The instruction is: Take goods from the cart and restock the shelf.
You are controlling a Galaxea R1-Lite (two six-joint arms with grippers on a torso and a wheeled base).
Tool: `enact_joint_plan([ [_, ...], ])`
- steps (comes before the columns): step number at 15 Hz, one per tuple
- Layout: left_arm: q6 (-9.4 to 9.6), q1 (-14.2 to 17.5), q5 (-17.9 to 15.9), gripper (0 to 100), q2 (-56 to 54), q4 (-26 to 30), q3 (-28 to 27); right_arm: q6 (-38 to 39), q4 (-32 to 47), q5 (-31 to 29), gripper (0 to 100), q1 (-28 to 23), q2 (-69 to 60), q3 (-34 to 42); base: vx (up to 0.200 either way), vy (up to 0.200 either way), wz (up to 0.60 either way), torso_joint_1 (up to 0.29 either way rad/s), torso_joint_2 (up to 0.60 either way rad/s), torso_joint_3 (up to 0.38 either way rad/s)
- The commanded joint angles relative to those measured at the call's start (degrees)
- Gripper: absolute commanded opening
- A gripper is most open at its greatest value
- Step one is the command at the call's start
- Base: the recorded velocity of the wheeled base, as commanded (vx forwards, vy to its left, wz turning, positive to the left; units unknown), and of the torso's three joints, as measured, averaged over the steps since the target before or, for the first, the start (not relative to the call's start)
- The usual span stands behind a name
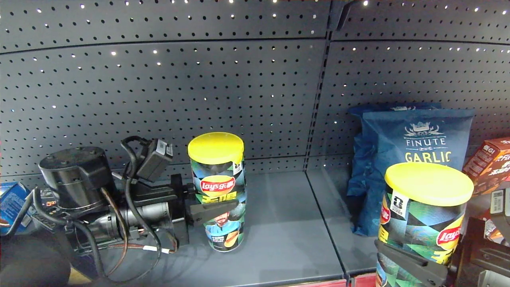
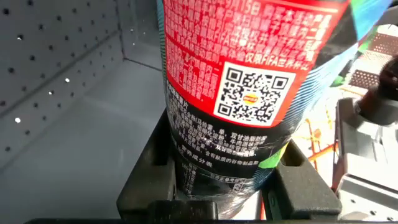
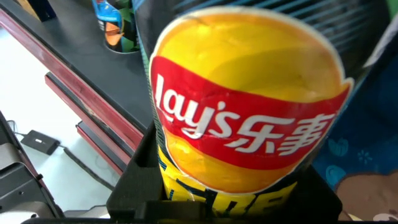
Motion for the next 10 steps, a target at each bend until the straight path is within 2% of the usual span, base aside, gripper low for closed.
enact_joint_plan([
  [1,0.14,-0.8,0.1,0,-1.4,-1.3,1.2,0.0,0.0,0.0,0,0.0,-0.6,0.6,0.000,0.000,0.00,0.000,0.00,0.000],
  [3,-0.12,-1.5,0.3,0,0.6,-6.9,3.3,0.0,0.0,0.0,0,0.0,-0.7,0.6,0.000,0.000,0.00,0.000,0.00,0.000],
  [5,-0.47,-2.1,2.5,0,2.6,-10.3,4.5,0.0,0.0,0.0,0,0.0,-0.9,0.6,0.000,0.000,0.00,0.000,0.00,0.000],
  [10,-0.56,-2.9,2.6,0,2.7,-10.6,6.1,0.0,0.0,-0.1,0,0.0,-0.9,0.6,0.000,0.000,0.00,0.000,0.00,0.000],
])
